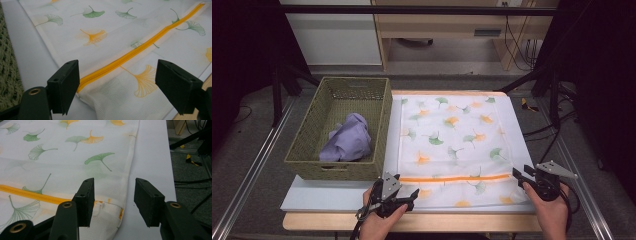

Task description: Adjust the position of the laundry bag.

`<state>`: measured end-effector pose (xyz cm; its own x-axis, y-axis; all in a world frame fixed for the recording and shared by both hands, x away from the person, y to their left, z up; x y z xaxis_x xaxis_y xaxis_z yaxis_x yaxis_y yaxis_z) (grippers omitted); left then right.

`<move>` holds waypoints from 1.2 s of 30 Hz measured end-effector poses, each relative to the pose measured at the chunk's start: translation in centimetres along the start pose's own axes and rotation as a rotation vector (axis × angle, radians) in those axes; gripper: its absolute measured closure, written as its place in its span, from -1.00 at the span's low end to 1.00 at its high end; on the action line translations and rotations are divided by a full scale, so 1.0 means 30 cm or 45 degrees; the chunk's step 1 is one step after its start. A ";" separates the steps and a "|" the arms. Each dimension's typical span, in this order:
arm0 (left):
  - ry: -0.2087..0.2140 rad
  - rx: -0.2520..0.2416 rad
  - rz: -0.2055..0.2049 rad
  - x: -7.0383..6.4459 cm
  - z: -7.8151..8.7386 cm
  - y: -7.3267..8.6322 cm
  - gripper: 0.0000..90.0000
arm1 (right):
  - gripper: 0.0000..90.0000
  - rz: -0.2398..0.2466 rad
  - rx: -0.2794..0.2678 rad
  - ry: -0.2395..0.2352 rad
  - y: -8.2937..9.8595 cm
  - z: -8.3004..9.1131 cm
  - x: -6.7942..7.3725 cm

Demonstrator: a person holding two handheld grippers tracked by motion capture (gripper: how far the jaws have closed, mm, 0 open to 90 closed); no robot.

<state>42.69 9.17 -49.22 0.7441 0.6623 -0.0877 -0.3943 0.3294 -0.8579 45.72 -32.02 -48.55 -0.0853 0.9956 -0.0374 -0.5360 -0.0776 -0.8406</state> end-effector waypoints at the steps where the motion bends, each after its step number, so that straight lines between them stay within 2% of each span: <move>1: -0.005 0.000 -0.003 0.000 0.000 0.001 -0.56 | 0.14 -0.001 0.001 -0.007 0.002 0.003 -0.002; 8: -0.021 -0.001 -0.010 0.000 0.011 0.002 -0.56 | 0.22 -0.019 0.040 -0.048 0.017 0.012 0.006; 13: -0.023 -0.030 -0.014 0.001 0.017 -0.006 -0.57 | 0.29 -0.040 0.053 -0.050 0.019 0.005 0.008; 18: -0.008 -0.040 -0.034 -0.004 0.017 -0.008 -0.68 | 0.41 -0.050 0.100 -0.049 0.034 -0.006 0.004; 19: -0.003 -0.043 -0.035 -0.005 0.017 -0.008 -0.71 | 0.46 -0.037 0.105 -0.046 0.038 -0.009 0.002; 22: -0.001 -0.044 -0.035 -0.007 0.016 -0.008 -0.74 | 0.46 -0.044 0.109 -0.050 0.039 -0.008 0.002; 32: 0.000 -0.038 -0.043 -0.008 0.016 -0.008 -0.74 | 0.63 -0.072 0.145 -0.039 0.047 -0.023 -0.011; 36: 0.002 -0.035 -0.050 -0.012 0.014 -0.010 -0.73 | 0.64 -0.074 0.154 -0.028 0.052 -0.027 -0.017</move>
<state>42.32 9.12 -48.72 0.7596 0.6481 -0.0542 -0.3497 0.3367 -0.8743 45.61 -32.61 -50.27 -0.0688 0.9974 0.0227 -0.6377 -0.0265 -0.7698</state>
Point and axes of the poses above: each handheld gripper's, and its own axes: z roughly backward along the jaws, y roughly out of its underside, x roughly to its left, the point moved 5 cm from there along -z, roughly forward along the jaws, and after that the axes turned 11 degrees about y, right-handed, at the moved point
